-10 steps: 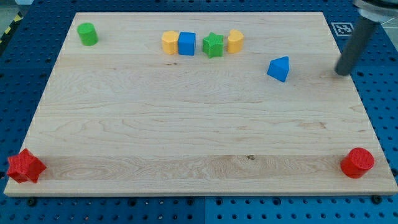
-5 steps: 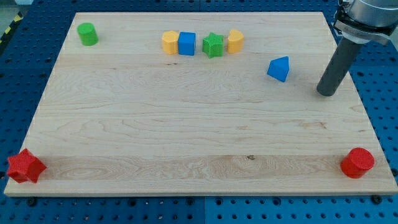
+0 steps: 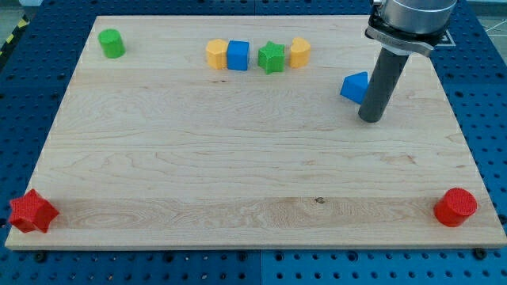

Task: Move the blue triangle towards right side of yellow heart

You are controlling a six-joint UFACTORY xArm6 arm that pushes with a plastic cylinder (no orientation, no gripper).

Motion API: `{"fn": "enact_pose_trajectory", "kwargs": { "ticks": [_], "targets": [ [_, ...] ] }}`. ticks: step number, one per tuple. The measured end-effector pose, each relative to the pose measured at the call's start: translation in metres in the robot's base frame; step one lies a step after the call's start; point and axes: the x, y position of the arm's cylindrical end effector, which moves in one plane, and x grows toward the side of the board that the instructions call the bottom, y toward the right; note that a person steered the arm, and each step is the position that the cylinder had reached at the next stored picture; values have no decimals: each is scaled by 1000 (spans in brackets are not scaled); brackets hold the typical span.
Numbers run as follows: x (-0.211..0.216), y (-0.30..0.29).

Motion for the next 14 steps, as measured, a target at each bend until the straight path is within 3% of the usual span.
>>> {"fn": "enact_pose_trajectory", "kwargs": {
  "ticks": [2,7,8,9,10,12,14],
  "targets": [
    [-66,0],
    [-93,-18],
    [-93,42],
    [-97,54],
    [-127,39],
    [-130,30],
    [-129,-24]
  ]
}}
